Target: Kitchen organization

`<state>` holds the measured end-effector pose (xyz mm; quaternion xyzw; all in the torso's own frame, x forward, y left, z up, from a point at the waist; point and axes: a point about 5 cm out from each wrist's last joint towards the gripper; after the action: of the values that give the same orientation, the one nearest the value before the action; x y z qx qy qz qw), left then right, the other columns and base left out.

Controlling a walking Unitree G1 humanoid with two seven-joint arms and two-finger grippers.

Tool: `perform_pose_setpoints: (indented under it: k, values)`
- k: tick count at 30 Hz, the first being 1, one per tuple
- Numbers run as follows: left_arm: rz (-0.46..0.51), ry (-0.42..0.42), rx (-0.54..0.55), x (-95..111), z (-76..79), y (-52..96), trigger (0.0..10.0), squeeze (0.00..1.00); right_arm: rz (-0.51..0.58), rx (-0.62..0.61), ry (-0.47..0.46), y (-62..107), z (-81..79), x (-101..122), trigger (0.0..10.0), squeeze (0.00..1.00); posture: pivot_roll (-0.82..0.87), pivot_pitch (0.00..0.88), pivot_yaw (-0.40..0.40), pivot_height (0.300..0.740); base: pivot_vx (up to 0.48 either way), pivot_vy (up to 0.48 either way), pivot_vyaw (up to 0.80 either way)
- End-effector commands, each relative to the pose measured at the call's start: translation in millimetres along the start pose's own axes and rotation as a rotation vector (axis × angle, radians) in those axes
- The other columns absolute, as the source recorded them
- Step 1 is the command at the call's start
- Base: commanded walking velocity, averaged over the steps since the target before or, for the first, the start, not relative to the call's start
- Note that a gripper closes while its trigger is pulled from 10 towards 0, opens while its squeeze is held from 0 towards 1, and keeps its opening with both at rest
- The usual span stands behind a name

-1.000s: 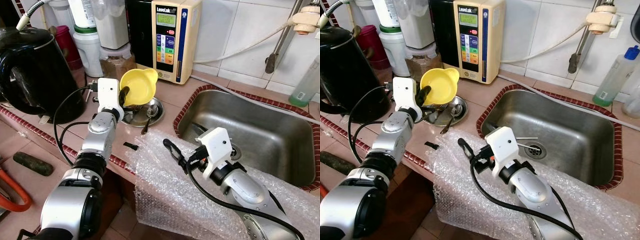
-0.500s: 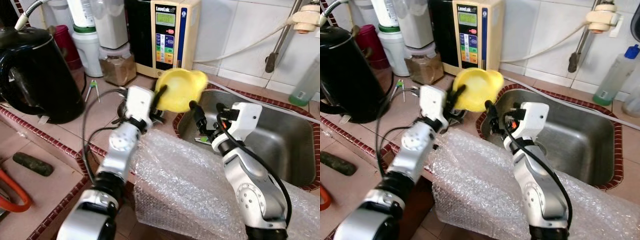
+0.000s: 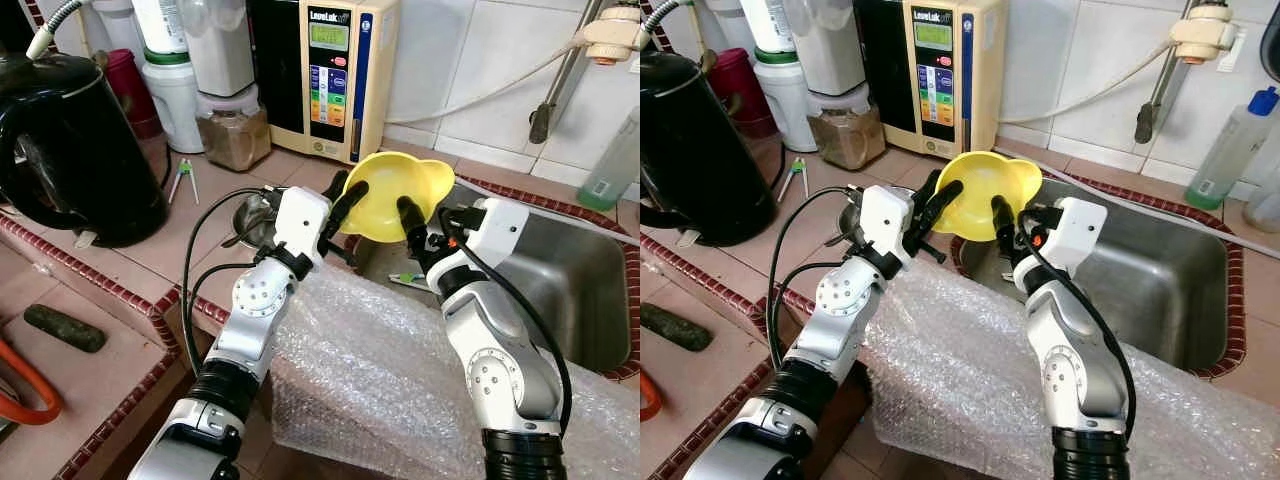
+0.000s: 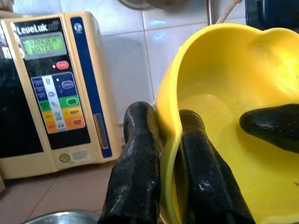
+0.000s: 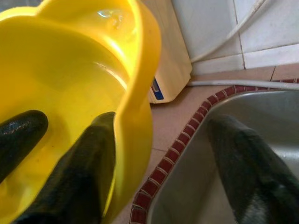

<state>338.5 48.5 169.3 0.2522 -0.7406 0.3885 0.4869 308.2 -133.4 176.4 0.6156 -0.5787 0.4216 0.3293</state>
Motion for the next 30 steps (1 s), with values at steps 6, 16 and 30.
perform_pose_setpoints:
  k: [6, 16, 30]
  values:
    - [0.03, 0.002, -0.007, 6, 0.2, -0.4, 0.0, 0.0, -0.031, -0.043, 0.01, -2.1, 8.8, -4, 0.0, 0.0, -0.13, 0.0, 0.051, 0.74, 0.0, 0.0, 0.0]
    - [0.025, 0.006, -0.012, 5, 2.8, 2.4, 0.0, 0.0, -0.033, -0.058, 0.024, -0.8, 16.0, -4, 0.0, 0.0, -0.13, 0.0, 0.049, 0.74, 0.0, 0.0, 0.0]
    - [-0.022, 0.029, -0.033, 2, -3.7, 5.3, 10.0, 1.0, -0.09, -0.146, 0.084, -9.5, 42.9, 4, 0.0, 0.0, -0.13, 0.0, 0.065, 0.74, 0.0, 0.0, 0.0]
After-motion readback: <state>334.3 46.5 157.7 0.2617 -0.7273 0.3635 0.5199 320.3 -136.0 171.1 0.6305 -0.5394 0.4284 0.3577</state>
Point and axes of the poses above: a point about 5 cm out from each wrist's last joint towards the gripper, its own y axis pointing back from the gripper into the wrist, its own x axis along the axis of the wrist's last joint, z = x × y, and after that the axes turned 3 degrees about -y, right-handed
